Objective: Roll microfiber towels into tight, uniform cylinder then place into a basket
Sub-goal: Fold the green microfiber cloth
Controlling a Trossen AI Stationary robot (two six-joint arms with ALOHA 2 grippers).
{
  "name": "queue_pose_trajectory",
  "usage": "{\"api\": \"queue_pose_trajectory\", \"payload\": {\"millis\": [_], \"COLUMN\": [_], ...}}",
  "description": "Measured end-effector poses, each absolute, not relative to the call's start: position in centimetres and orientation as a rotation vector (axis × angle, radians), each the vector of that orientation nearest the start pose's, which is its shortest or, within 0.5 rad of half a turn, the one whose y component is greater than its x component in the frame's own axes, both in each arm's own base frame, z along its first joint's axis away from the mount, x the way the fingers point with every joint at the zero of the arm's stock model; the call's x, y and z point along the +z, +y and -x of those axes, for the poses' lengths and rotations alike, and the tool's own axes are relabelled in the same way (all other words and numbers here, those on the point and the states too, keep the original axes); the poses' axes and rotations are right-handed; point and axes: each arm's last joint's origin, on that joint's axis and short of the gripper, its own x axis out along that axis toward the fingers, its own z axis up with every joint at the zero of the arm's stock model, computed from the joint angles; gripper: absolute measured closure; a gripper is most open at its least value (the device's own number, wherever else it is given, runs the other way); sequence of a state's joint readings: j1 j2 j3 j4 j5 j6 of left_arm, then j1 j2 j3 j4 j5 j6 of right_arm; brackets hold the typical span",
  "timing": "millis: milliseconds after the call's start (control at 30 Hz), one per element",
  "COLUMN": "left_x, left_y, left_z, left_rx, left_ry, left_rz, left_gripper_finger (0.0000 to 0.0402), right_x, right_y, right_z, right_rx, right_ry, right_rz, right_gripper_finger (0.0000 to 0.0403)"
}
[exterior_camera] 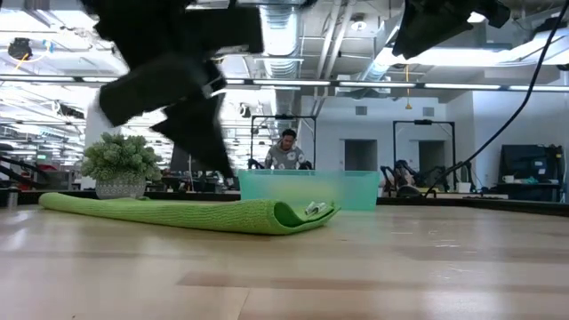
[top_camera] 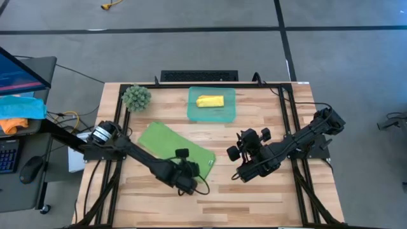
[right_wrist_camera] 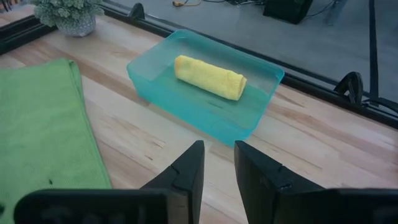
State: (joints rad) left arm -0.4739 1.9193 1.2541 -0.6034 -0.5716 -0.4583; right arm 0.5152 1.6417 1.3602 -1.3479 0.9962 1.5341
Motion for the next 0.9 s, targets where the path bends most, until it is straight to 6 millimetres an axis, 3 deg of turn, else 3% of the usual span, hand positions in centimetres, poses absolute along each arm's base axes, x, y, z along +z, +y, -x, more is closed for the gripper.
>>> {"api": "queue_pose_trajectory", "payload": {"millis": [233,567,767,900], "left_x": [15.7,12.4,12.5,12.6], "left_y": [-17.0,-17.3,-18.1,-19.5], "left_z": [-34.9,-35.2,-34.5,-33.7], "left_rx": [0.241,0.189,0.151,0.024], "left_ry": [0.893,1.003,1.033,1.081], "left_rz": [-0.133,-0.141,-0.152,-0.161], "left_gripper_finger": [0.0400,0.0400,0.0400,0.0400], "right_x": [27.3,27.3,27.3,27.3], "right_y": [12.0,12.2,11.9,11.4], "right_z": [-26.1,-26.8,-27.1,-27.4], "right_rx": [-1.030,-0.969,-0.971,-0.993], "right_ry": [0.568,0.582,0.584,0.582], "right_rz": [-0.221,-0.185,-0.183,-0.189], "right_gripper_finger": [0.0291,0.0291,0.0291,0.0291]}}
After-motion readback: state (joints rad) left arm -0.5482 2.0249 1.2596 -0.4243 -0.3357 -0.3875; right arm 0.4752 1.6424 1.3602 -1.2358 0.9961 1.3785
